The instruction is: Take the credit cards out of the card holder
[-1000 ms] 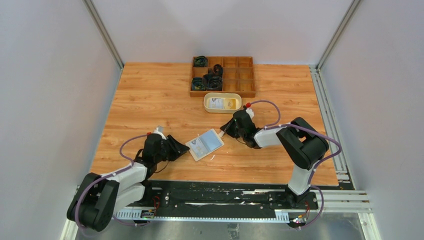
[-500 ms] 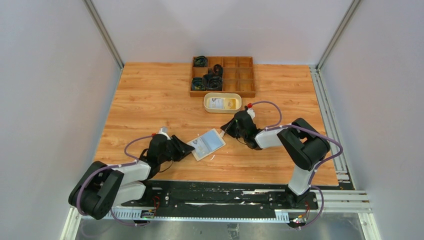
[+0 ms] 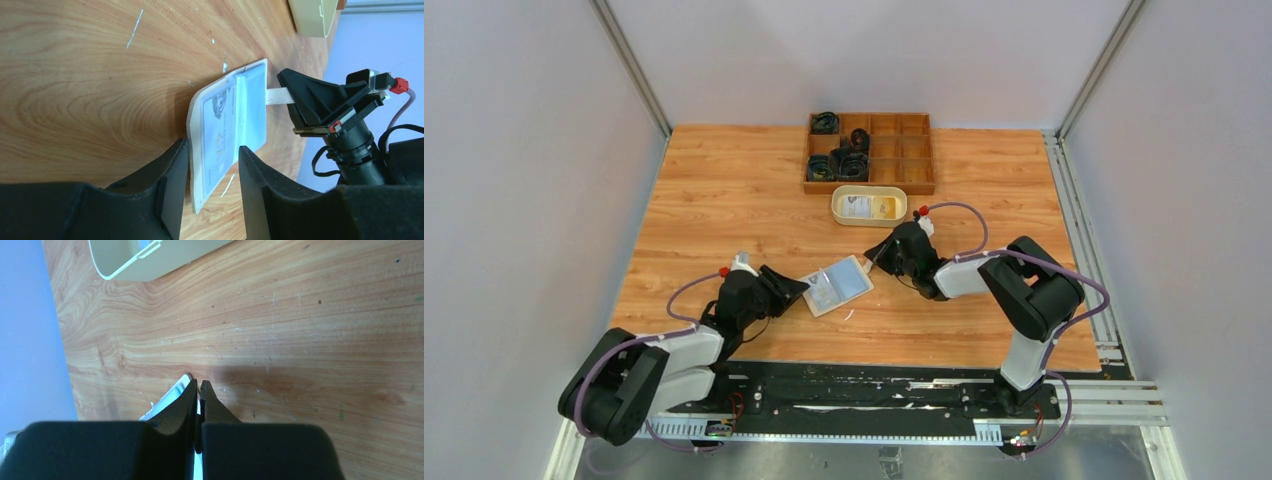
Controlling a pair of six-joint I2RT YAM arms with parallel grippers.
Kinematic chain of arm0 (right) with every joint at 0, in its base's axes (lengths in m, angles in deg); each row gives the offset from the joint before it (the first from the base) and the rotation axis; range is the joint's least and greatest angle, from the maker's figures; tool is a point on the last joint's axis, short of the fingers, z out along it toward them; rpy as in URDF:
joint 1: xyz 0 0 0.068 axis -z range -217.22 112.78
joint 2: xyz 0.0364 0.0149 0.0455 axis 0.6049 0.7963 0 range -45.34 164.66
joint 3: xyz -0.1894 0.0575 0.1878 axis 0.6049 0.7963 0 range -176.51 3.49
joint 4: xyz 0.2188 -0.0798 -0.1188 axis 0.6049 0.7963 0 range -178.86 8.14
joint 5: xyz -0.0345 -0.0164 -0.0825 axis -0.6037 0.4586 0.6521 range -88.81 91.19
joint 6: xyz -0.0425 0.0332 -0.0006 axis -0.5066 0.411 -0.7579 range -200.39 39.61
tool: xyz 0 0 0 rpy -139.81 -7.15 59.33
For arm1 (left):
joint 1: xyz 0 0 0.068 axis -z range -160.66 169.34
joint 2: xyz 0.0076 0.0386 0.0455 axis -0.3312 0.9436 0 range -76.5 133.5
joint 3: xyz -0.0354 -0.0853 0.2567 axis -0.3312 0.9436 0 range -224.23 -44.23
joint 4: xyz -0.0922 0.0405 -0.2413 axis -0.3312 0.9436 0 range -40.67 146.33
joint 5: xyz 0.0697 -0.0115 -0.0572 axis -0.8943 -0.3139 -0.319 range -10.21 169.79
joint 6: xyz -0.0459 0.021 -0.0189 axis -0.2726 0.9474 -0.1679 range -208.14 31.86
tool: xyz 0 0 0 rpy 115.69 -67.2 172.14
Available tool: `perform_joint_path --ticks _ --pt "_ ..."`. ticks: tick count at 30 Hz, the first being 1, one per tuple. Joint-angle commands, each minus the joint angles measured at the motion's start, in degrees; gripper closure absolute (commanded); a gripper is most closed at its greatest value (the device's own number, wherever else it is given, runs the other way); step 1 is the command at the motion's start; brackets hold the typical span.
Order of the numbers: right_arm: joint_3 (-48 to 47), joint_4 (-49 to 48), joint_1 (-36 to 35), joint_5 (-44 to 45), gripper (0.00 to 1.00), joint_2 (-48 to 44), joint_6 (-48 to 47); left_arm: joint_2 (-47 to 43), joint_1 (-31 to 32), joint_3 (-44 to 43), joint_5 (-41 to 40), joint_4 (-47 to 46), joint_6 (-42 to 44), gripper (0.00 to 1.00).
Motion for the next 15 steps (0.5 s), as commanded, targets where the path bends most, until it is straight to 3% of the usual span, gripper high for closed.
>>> perform_joint_path --ticks 1,10,13,15 --pt "0.91 -1.82 0.61 -0.16 1.0 -0.43 0.12 1.82 0.29 0.34 -0.62 -6.68 -1.06 0.57" --pt "1.05 -2.75 1.11 -0.54 1.0 -0.27 0.06 1.59 0.29 0.9 -0.43 -8.15 -1.49 0.58" --pt "0.81 -3.16 1.05 -0.84 1.0 0.26 0.22 0.58 0.3 0.61 -0.41 -8.69 -1.48 0.61" --pt "0.57 -3.42 1.1 -1.17 1.0 0.66 0.19 0.66 0.3 0.58 -0.46 -8.69 -1.44 0.7"
